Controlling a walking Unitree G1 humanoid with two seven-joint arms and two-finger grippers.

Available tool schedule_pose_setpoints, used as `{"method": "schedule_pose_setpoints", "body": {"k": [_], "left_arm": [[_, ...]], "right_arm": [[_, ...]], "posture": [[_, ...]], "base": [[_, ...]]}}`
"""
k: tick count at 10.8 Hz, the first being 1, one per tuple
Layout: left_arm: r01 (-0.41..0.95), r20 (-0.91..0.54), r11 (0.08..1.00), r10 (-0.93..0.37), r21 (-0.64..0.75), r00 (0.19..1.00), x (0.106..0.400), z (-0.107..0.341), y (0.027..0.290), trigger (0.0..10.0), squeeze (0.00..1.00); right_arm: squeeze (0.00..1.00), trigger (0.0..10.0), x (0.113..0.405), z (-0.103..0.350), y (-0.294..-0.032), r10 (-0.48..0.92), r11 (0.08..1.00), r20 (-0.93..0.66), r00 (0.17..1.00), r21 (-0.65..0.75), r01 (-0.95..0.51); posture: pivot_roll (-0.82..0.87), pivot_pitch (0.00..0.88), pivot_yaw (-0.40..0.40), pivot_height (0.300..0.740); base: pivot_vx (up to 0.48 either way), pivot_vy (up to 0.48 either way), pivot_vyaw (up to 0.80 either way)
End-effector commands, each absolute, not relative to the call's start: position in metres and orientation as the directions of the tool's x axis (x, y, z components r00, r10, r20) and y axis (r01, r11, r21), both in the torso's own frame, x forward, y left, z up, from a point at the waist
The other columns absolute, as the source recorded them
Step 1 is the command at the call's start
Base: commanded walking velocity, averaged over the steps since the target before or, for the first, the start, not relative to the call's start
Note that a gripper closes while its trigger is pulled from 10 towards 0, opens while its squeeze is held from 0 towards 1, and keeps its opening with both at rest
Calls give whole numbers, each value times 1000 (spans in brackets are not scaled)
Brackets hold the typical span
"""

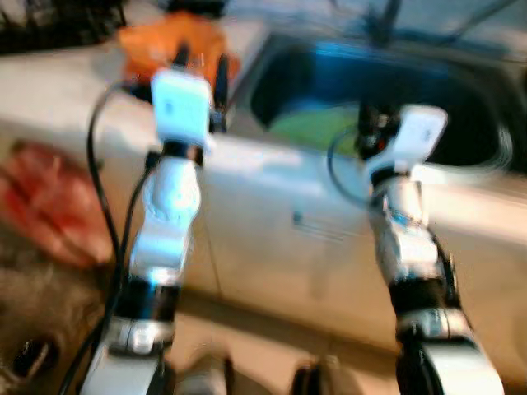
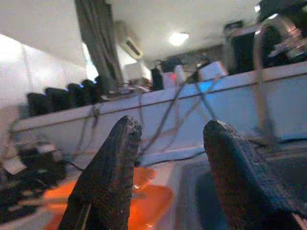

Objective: Kitchen organization

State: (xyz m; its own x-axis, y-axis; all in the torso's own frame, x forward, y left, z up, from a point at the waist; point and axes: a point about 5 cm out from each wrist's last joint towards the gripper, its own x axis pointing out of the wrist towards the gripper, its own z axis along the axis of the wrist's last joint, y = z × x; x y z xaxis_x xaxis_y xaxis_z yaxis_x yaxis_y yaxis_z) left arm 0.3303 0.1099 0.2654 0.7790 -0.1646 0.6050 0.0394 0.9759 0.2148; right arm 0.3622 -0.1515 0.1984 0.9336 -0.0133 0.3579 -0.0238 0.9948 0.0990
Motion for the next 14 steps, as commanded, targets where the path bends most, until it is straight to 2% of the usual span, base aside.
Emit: {"method": "schedule_pose_setpoints", "body": {"k": [1, 4, 9, 11, 14], "left_arm": [[36, 612, 976, -164, 216, 774, 329, 268, 111, 10000, 0], [46, 606, 977, -166, 209, 778, 328, 265, 111, 10000, 0], [51, 379, 986, -110, 161, 919, 335, 195, 129, 10000, 0], [37, 332, 991, -79, 130, 940, 334, 178, 137, 10000, 0], [31, 339, 991, -73, 128, 938, 335, 177, 142, 10000, 0]], "right_arm": [[0, 10000, 362, 200, -153, -18, 995, 362, 932, 100, -20], [0, 10000, 362, 198, -152, -18, 995, 356, 934, 97, -18], [0, 10000, 361, 180, -149, 21, 996, 289, 957, 72, -44], [0, 10000, 360, 163, -150, 37, 998, 236, 971, 46, -49], [0, 10000, 359, 167, -158, 9, 999, 259, 966, 46, -21]], "posture": [[91, 157, -35, 740], [94, 159, -36, 740], [94, 161, -42, 740], [92, 159, -43, 740], [82, 160, -42, 740]], "base": [[0, 0, 0], [0, 0, 0], [0, 0, 0], [0, 0, 0], [0, 0, 0]]}}
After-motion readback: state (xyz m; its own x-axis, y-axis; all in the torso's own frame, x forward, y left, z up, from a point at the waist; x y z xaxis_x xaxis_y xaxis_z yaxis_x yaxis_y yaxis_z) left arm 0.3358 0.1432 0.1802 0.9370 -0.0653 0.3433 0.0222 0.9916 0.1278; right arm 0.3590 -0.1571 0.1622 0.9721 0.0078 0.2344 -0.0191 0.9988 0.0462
